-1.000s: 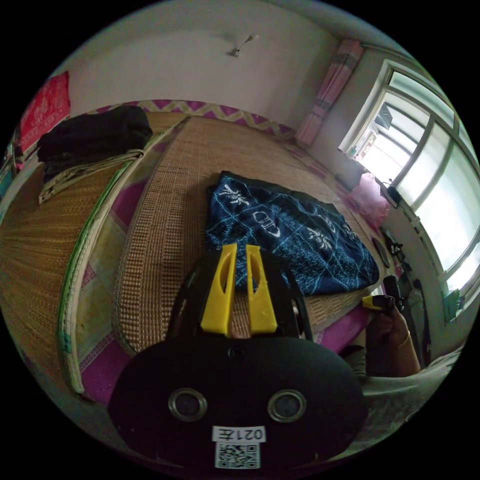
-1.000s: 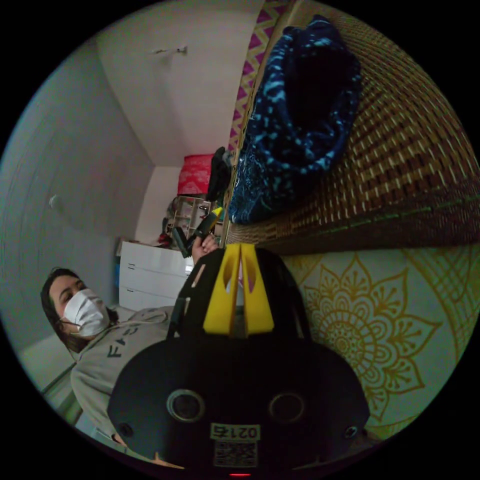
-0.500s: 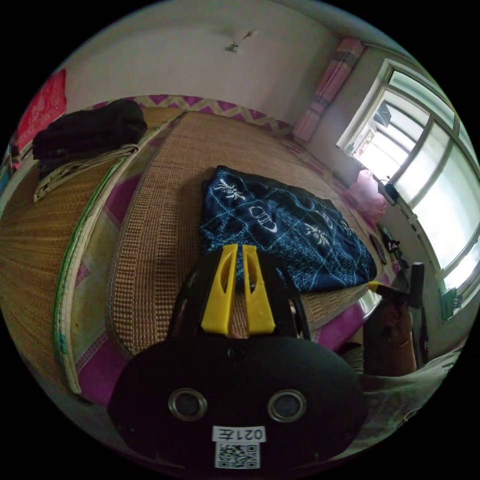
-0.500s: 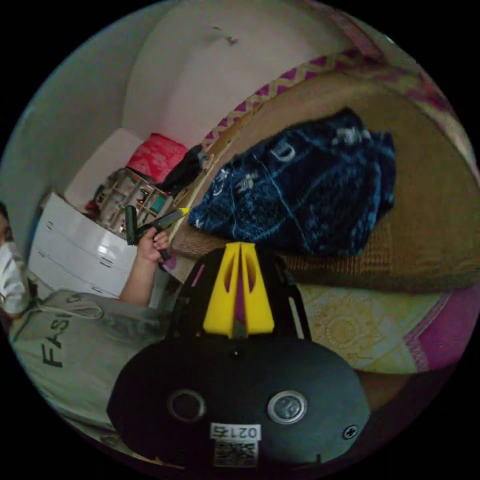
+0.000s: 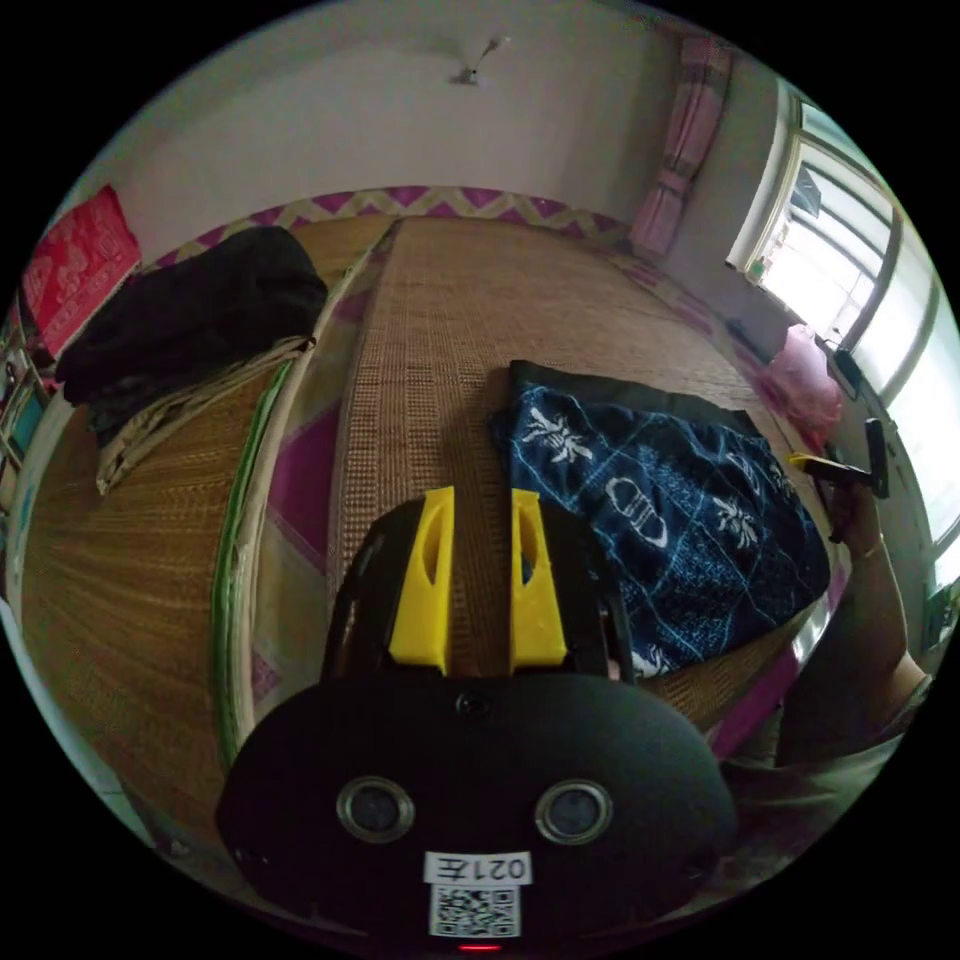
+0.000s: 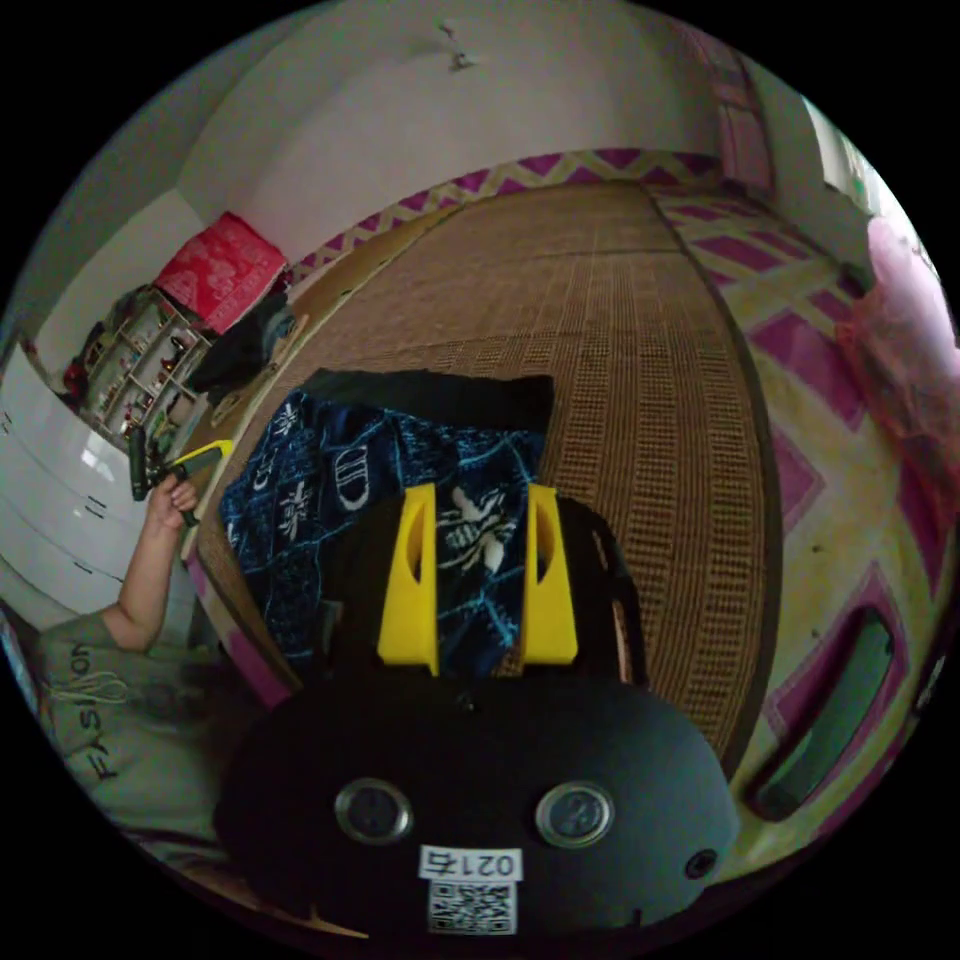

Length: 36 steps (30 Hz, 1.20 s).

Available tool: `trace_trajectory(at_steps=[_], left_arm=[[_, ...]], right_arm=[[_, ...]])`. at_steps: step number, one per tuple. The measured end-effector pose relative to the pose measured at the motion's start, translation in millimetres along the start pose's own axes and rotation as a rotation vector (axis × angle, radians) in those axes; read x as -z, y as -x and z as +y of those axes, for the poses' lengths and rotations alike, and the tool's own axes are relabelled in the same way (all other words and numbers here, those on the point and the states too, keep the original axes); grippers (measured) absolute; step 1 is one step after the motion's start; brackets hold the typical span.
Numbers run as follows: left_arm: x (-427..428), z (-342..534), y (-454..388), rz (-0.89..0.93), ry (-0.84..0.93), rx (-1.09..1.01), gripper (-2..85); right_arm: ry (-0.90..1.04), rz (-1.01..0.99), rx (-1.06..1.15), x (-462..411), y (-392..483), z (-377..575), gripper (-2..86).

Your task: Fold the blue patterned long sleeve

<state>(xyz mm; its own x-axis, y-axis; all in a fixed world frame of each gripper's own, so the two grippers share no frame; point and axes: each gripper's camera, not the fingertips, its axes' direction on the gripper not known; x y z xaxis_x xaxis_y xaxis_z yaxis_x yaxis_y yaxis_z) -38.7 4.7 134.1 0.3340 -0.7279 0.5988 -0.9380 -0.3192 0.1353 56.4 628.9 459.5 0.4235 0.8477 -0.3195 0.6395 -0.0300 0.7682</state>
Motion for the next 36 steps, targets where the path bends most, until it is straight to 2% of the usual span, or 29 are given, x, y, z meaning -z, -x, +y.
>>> trace_trajectory(at_steps=[5,8,13,17,21,26,31,36], left_arm=[[-41.3,-45.8,46.2,0.280,0.076,0.003,10.4],[-67.7,-65.9,62.1,0.367,0.111,-0.008,11.2],[-101.8,-93.8,73.7,0.384,0.140,-0.013,11.6],[-119.3,-128.0,86.3,0.453,0.113,-0.021,10.9],[-144.6,-166.3,79.4,0.431,0.137,-0.083,10.7],[-195.8,-197.2,59.0,0.469,0.307,-0.245,10.0],[-219.7,-204.1,52.7,0.577,0.354,-0.321,8.4],[-235.6,-215.9,54.4,0.569,0.382,-0.384,7.5]], right_arm=[[0.156,-0.036,-0.061,-34.8,-48.2,-29.0,13.9],[0.198,-0.130,-0.123,-51.5,-73.6,-27.3,13.6],[0.190,-0.240,-0.179,-77.5,-93.8,-40.7,13.4],[0.207,-0.199,-0.120,-98.7,-101.8,-75.4,12.8],[0.275,-0.276,-0.051,-129.3,-112.8,-115.9,12.4],[0.401,-0.331,0.036,-168.9,-128.0,-152.2,11.4],[0.445,-0.330,0.118,-189.5,-131.6,-170.2,11.4],[0.493,-0.219,0.218,-207.7,-116.7,-185.8,11.3]])
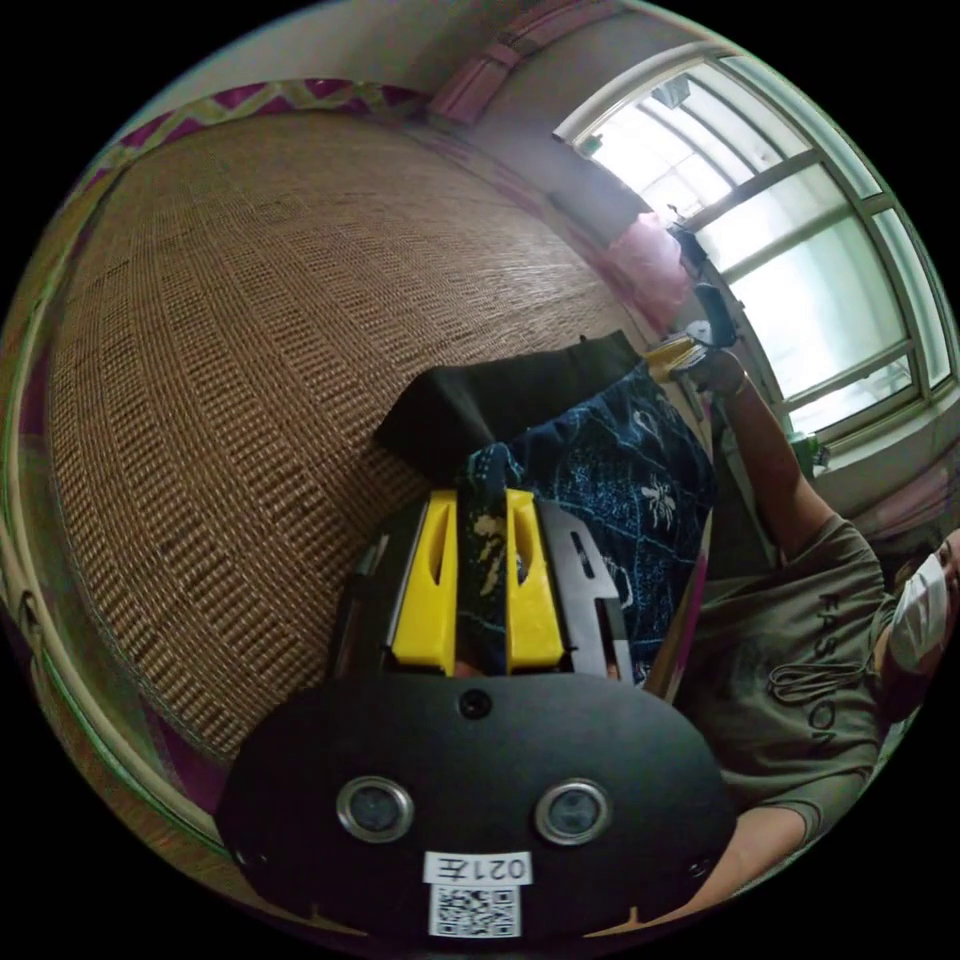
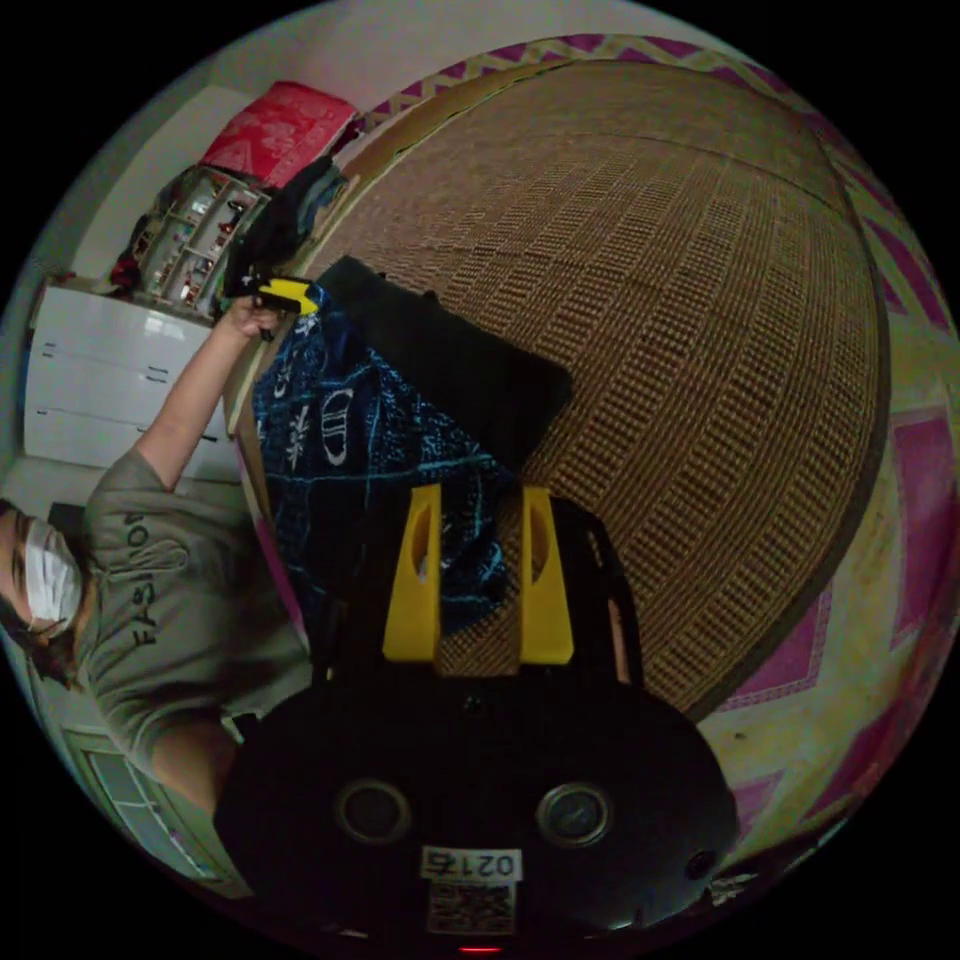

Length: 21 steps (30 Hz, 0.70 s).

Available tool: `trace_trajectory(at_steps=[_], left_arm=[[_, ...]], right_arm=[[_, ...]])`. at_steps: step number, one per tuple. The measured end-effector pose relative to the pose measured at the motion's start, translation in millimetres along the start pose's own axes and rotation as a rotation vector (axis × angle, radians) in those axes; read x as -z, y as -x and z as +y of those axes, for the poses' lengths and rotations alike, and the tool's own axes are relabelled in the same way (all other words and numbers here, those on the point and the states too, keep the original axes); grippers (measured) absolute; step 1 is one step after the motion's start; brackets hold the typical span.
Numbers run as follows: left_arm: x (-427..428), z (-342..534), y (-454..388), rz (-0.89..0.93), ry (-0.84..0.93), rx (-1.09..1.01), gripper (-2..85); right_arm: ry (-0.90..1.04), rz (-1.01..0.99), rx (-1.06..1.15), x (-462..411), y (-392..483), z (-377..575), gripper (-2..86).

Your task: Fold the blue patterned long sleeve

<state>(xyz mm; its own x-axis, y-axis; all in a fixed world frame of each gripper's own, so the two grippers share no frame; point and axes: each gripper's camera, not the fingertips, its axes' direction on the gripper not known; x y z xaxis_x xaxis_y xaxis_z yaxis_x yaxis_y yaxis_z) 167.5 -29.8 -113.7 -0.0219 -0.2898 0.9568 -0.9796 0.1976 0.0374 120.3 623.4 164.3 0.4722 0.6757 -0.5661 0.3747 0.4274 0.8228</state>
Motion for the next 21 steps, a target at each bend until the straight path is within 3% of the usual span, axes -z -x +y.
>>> trace_trajectory(at_steps=[7,11,18,21], left_arm=[[-2.4,-15.8,4.8,-0.144,0.032,-0.073,8.3],[-2.2,-25.5,18.9,-0.132,0.057,-0.064,6.8],[-1.6,-35.6,25.0,-0.133,0.083,-0.144,2.1],[9.3,-38.3,28.1,-0.168,0.053,-0.165,1.3]], right_arm=[[0.101,0.097,0.008,-19.5,-3.4,-41.1,9.9],[0.060,-0.094,0.011,-19.9,-31.3,-53.8,9.5],[0.057,-0.130,-0.002,-30.9,-52.4,-77.7,1.6],[-0.040,-0.137,-0.035,-8.2,-61.7,-85.9,1.0]])
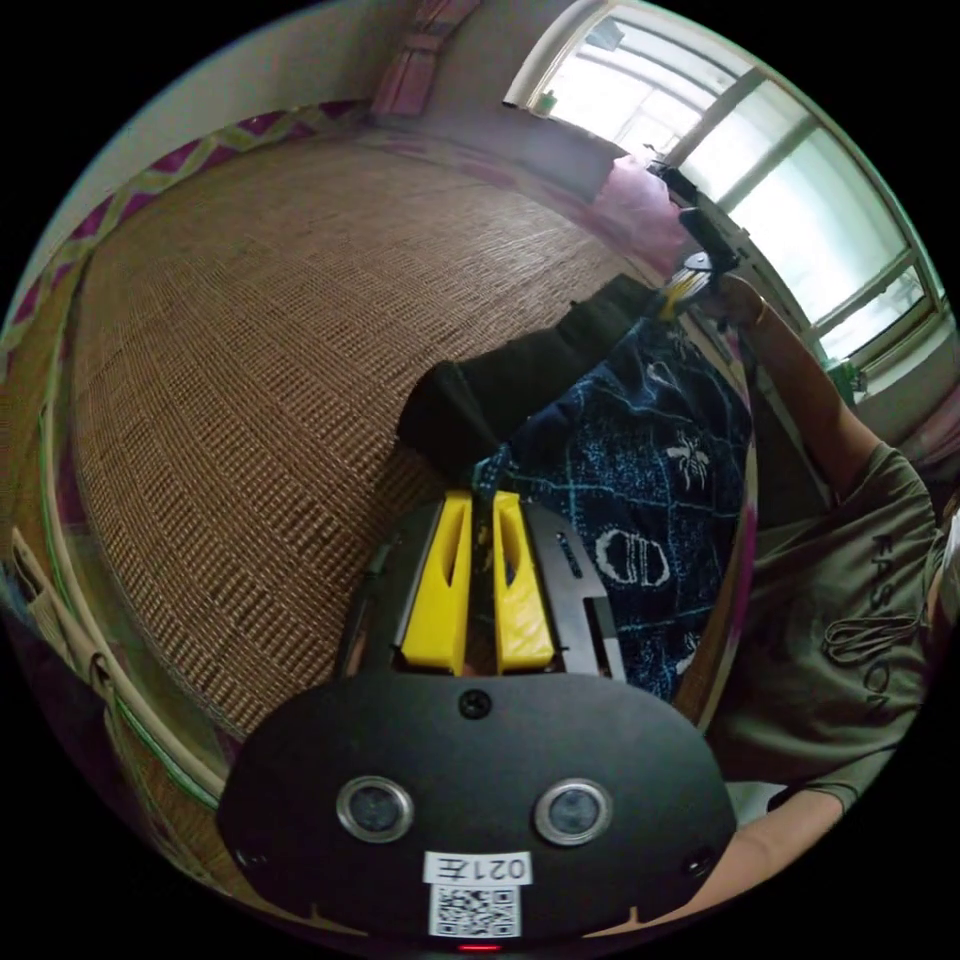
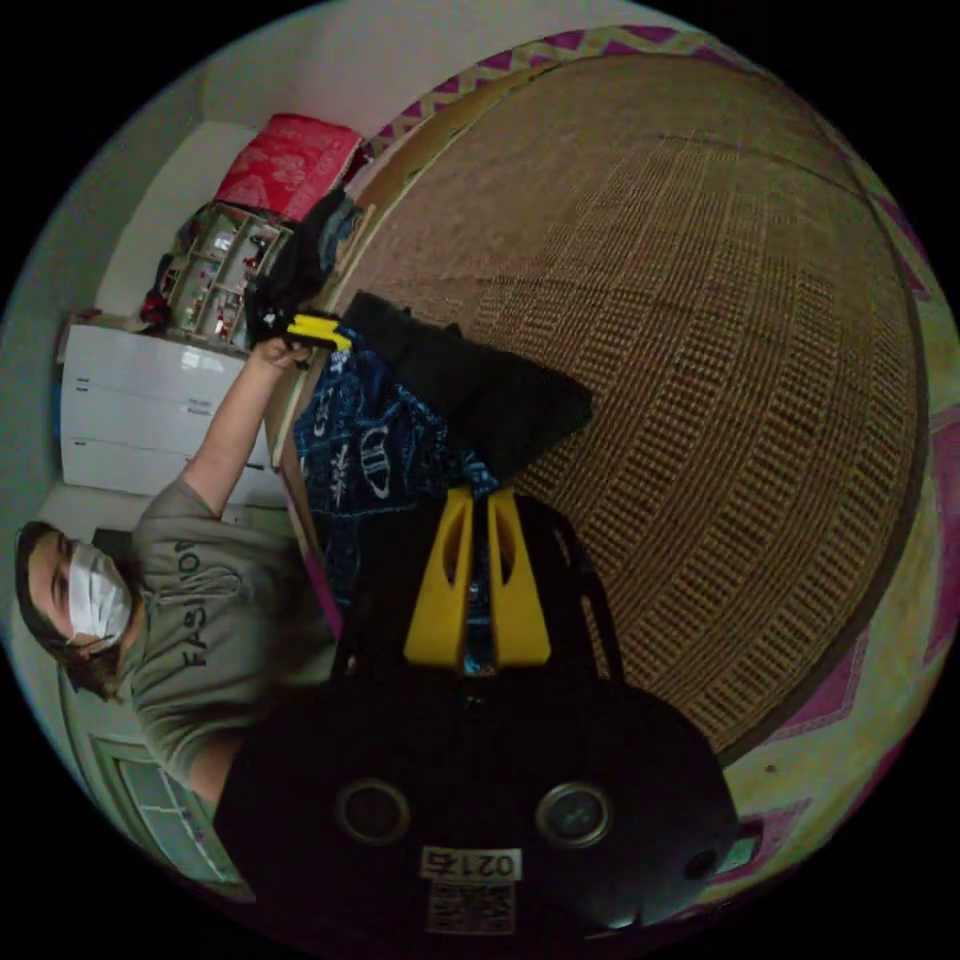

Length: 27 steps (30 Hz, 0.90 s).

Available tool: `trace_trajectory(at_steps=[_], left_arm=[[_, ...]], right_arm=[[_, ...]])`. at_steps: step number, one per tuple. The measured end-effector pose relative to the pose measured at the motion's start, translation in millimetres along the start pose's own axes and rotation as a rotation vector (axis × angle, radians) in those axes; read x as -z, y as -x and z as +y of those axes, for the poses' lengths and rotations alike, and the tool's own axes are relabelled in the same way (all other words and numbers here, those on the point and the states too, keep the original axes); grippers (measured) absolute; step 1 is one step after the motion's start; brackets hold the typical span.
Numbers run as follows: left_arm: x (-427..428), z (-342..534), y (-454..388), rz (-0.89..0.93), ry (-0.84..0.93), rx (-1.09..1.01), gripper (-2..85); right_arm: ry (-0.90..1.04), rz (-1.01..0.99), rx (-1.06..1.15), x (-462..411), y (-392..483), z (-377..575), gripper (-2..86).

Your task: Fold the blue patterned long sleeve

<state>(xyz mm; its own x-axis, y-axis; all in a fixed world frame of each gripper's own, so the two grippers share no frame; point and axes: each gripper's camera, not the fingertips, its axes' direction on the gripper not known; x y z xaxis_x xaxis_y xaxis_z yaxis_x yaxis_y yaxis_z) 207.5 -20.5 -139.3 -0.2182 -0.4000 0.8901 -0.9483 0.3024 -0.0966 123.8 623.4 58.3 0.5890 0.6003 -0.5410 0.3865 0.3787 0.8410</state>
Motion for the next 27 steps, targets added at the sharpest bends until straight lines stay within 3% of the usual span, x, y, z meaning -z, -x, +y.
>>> trace_trajectory(at_steps=[9,13,17,19,23,27], left_arm=[[82.0,-17.3,40.9,-0.150,-0.238,0.148,1.6],[114.5,-35.1,80.0,-0.218,-0.351,0.280,3.8],[94.6,-52.7,128.2,-0.255,-0.230,0.388,6.0],[96.7,-49.5,144.2,-0.261,-0.261,0.430,6.7],[118.1,-35.6,181.0,-0.067,-0.419,0.520,8.8],[125.9,-36.5,202.9,0.000,-0.446,0.575,10.0]], right_arm=[[-0.085,0.184,0.015,65.3,6.6,-98.3,1.1],[-0.221,0.311,0.043,96.5,19.7,-147.4,2.6],[-0.244,0.397,-0.047,81.9,-7.0,-189.4,7.3],[-0.276,0.359,-0.081,78.4,-24.3,-196.3,10.1],[-0.301,0.200,-0.169,75.9,-71.6,-202.1,11.5],[-0.289,0.138,-0.197,69.1,-95.6,-210.2,10.3]])
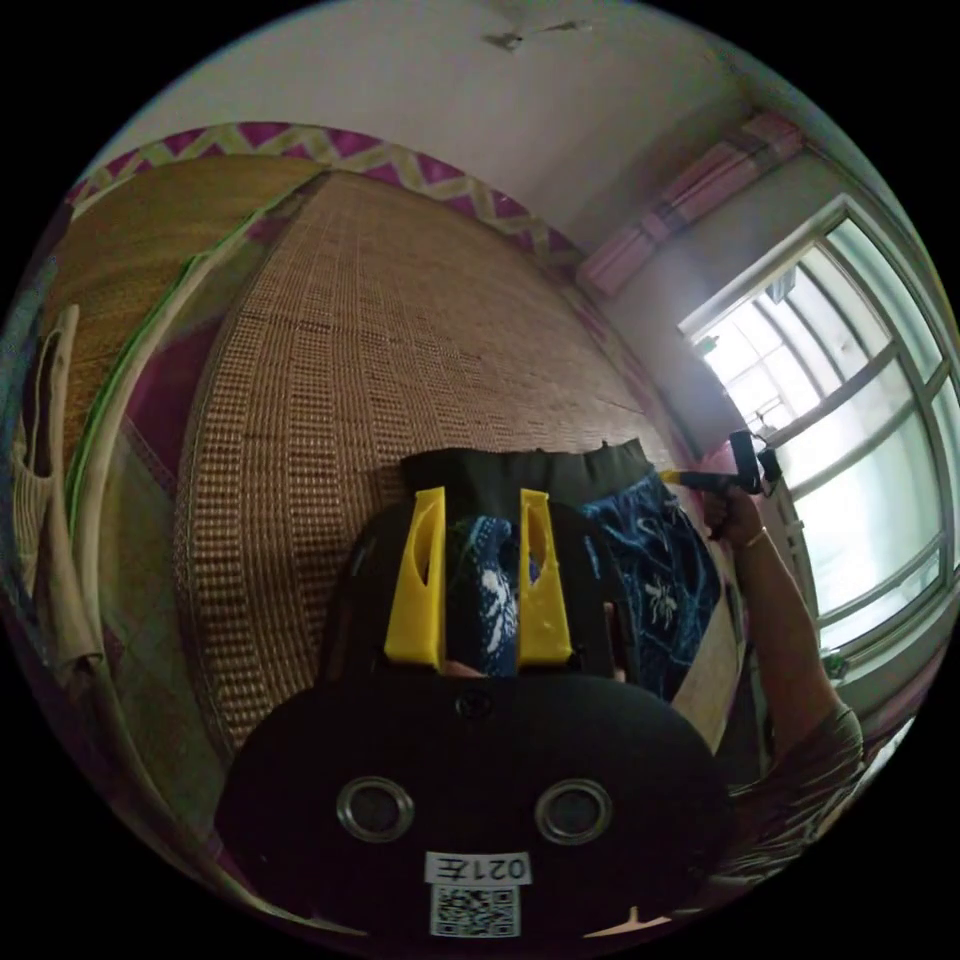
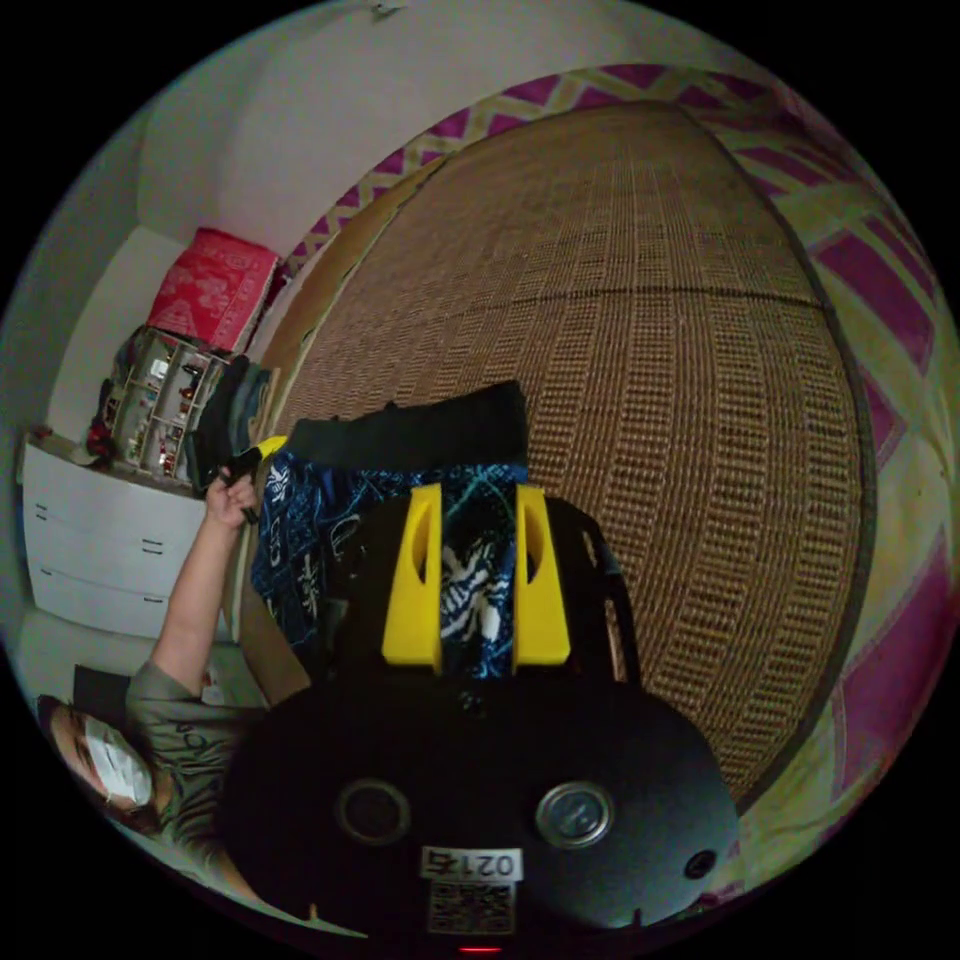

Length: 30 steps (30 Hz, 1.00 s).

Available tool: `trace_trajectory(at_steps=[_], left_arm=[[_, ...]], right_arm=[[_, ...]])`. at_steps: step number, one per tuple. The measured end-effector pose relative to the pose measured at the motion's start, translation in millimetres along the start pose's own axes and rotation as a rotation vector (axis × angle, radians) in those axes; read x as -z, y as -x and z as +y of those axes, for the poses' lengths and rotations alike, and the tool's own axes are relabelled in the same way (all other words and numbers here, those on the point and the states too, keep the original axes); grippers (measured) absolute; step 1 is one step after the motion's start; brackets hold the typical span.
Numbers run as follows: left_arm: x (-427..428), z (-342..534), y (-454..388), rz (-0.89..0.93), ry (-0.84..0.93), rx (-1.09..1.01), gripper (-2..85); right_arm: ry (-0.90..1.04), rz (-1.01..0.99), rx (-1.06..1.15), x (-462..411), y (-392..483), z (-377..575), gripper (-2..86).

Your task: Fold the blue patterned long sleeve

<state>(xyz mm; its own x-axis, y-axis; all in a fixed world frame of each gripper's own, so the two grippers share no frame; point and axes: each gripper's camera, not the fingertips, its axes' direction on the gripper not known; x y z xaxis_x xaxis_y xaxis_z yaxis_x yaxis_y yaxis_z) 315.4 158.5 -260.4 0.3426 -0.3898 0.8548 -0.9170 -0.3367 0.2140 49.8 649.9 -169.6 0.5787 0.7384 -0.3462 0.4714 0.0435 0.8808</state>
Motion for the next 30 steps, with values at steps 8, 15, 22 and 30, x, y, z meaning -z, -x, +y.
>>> trace_trajectory(at_steps=[8,15,22,30], left_arm=[[12.2,-15.5,14.1,0.073,0.053,0.131,2.4],[45.7,9.3,11.3,0.156,0.009,0.259,-0.6],[82.0,46.8,-15.6,0.180,-0.024,0.237,-0.8],[205.2,150.3,-157.1,0.331,-0.076,-0.305,-0.9]], right_arm=[[-0.069,-0.106,-0.075,11.2,-17.4,3.9,5.4],[-0.194,-0.116,-0.103,39.2,-5.8,32.2,11.2],[-0.085,-0.208,-0.001,22.0,43.1,39.1,2.6],[-0.305,-0.327,0.358,141.0,168.0,184.5,0.8]])
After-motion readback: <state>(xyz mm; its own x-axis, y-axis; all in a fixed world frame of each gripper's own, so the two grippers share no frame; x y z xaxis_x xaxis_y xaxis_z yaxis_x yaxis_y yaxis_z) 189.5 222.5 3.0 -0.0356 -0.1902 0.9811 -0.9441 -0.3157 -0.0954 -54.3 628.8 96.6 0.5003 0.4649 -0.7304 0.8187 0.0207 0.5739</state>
